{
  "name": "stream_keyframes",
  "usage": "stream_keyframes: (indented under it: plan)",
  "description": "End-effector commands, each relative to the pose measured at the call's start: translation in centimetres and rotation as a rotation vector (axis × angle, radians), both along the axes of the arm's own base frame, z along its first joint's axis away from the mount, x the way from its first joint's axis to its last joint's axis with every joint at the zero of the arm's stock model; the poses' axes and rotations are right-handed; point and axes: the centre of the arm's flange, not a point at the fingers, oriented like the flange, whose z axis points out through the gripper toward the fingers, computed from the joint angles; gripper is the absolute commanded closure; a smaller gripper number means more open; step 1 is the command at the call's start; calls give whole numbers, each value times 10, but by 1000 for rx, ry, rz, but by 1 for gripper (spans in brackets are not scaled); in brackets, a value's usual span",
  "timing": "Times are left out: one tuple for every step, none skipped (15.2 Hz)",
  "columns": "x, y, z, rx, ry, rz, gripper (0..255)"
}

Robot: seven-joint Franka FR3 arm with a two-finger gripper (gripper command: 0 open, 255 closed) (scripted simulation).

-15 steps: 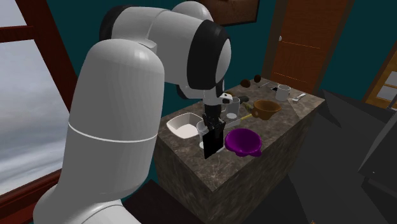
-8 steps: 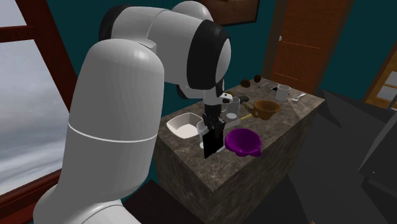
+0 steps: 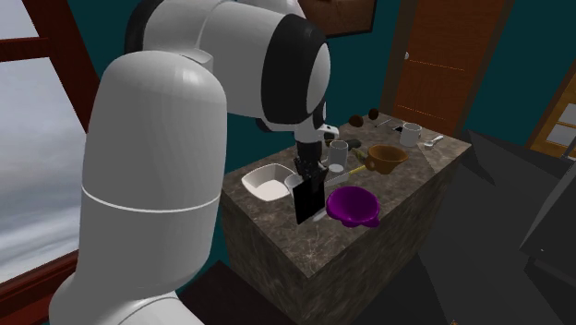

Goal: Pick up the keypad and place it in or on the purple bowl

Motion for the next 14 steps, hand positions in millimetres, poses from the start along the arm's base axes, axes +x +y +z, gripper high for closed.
stream_keyframes:
  plan:
    - [1,0,10,0,0,0,255]
    - [1,0,16,0,0,0,255]
    - [1,0,21,0,0,0,255]
    - [1,0,26,0,0,0,255]
    - [1,0,31,0,0,0,255]
    - [1,0,37,0,0,0,255]
    - [1,0,42,0,0,0,255]
    - [1,0,47,0,0,0,255]
    - [1,0,52,0,0,0,255]
    - [1,0,58,0,0,0,255]
    - [1,0,63,0,0,0,255]
    - [1,0,68,0,0,0,255]
    - [1,0,74,0,0,0,255]
    - [1,0,79,0,0,0,255]
